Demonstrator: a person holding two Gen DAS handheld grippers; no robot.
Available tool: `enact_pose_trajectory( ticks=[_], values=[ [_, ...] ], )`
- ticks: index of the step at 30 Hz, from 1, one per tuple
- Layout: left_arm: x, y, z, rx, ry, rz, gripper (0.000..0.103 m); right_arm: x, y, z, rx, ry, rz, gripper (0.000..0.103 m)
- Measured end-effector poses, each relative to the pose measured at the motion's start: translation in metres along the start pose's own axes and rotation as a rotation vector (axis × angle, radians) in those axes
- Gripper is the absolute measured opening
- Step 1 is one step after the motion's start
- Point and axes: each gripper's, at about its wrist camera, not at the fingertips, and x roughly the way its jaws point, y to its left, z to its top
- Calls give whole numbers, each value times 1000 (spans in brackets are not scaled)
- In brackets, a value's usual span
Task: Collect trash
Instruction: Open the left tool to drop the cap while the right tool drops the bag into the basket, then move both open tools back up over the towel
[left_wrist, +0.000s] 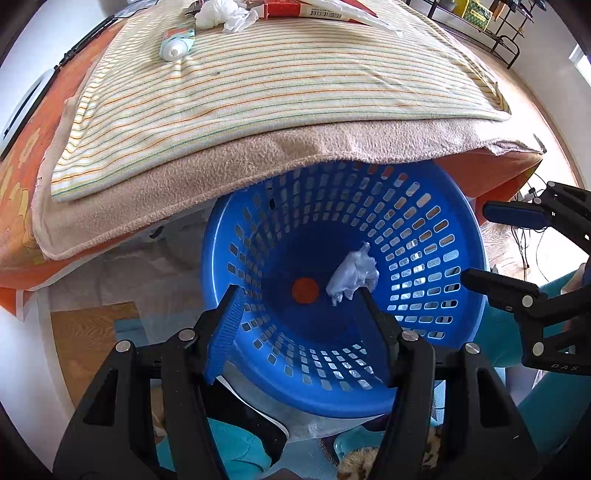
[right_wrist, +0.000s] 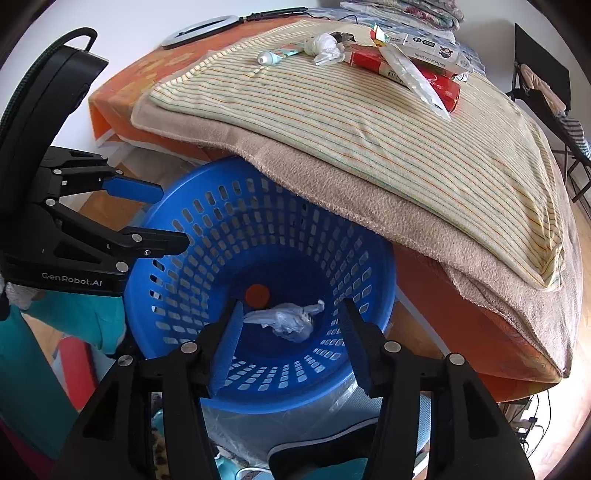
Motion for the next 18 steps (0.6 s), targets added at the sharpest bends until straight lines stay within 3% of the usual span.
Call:
enact_pose_trajectory(
  ticks=[8, 11, 18],
  values=[
    [-9, 9, 7, -27, -24, 8, 63, -5, -6, 2, 18, -10, -12, 56],
    [-16, 13, 13, -42, -41, 9, 63, -8, -9, 5, 30, -26, -16, 64],
    [-32, 28, 39, -85, -79, 10, 65, -23, -20, 19, 77, -68, -25, 73]
  ],
)
